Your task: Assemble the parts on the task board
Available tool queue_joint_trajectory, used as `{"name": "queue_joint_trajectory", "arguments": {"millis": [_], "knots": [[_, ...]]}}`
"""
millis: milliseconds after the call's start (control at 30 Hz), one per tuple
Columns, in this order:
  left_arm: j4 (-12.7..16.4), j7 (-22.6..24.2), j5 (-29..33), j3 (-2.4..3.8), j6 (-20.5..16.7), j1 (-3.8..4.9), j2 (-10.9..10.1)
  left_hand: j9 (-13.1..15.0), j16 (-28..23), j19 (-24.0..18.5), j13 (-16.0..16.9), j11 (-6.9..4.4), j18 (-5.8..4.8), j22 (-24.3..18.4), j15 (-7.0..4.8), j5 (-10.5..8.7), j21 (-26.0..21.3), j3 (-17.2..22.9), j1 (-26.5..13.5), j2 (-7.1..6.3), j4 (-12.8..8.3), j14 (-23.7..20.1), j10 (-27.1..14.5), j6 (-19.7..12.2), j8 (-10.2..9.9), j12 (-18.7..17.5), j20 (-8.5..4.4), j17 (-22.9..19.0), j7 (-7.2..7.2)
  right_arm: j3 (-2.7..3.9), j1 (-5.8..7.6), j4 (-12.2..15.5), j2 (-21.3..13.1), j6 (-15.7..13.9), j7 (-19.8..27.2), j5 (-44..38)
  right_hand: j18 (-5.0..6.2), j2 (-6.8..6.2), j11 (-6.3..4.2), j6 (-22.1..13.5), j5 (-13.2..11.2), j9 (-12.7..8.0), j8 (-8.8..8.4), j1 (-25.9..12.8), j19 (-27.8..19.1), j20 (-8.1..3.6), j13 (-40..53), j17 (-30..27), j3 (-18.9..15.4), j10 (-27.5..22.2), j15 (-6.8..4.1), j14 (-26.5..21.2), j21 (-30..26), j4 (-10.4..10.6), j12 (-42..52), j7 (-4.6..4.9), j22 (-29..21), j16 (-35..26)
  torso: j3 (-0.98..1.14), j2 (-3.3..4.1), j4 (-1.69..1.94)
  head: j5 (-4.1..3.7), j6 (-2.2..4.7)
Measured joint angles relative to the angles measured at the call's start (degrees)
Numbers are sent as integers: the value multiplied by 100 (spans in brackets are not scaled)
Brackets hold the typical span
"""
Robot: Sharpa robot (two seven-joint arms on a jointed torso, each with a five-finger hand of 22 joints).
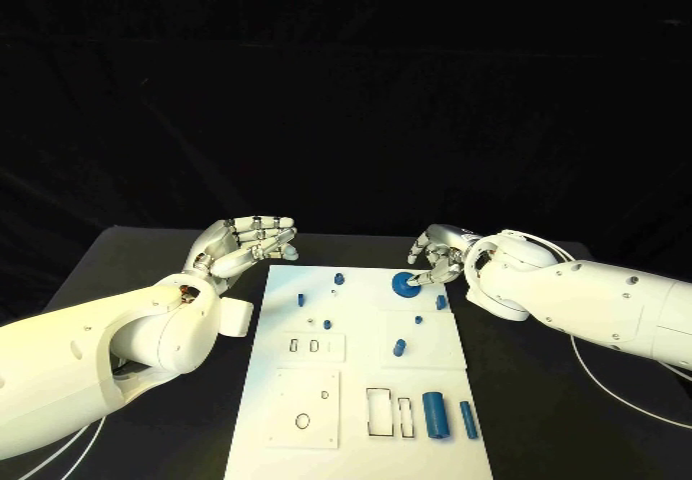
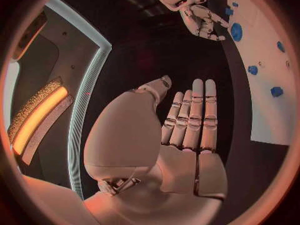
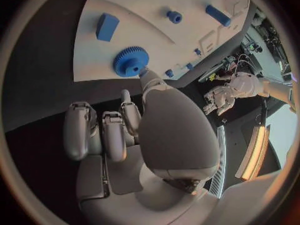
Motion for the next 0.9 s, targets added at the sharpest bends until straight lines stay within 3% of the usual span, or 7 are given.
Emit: {"name": "queue_joint_trajectory", "arguments": {"millis": [433,900], "knots": [[-17,-11,6,0,20,-1,9,0,0,0,0,0,0,-1,0,0,0,0,0,0,0,0,0,0,0,0,0,-1,0,-7,-85,-84,108,198,0,-29,0,52,18,30,37,20,0,9,110,11,37,-1,-7,115,12,12,177,7,300,50,-1,145,-10,1,-4,23,-41],[-42,-21,8,0,29,-1,27,0,22,-52,0,0,-1,12,21,1,22,0,0,0,0,-21,0,0,0,0,10,4,0,1,-122,-152,174,247,0,-161,2,120,-4,140,132,37,1,77,193,11,36,-2,137,179,12,13,259,-9,361,21,-2,175,-9,-4,-4,10,-54]]}}
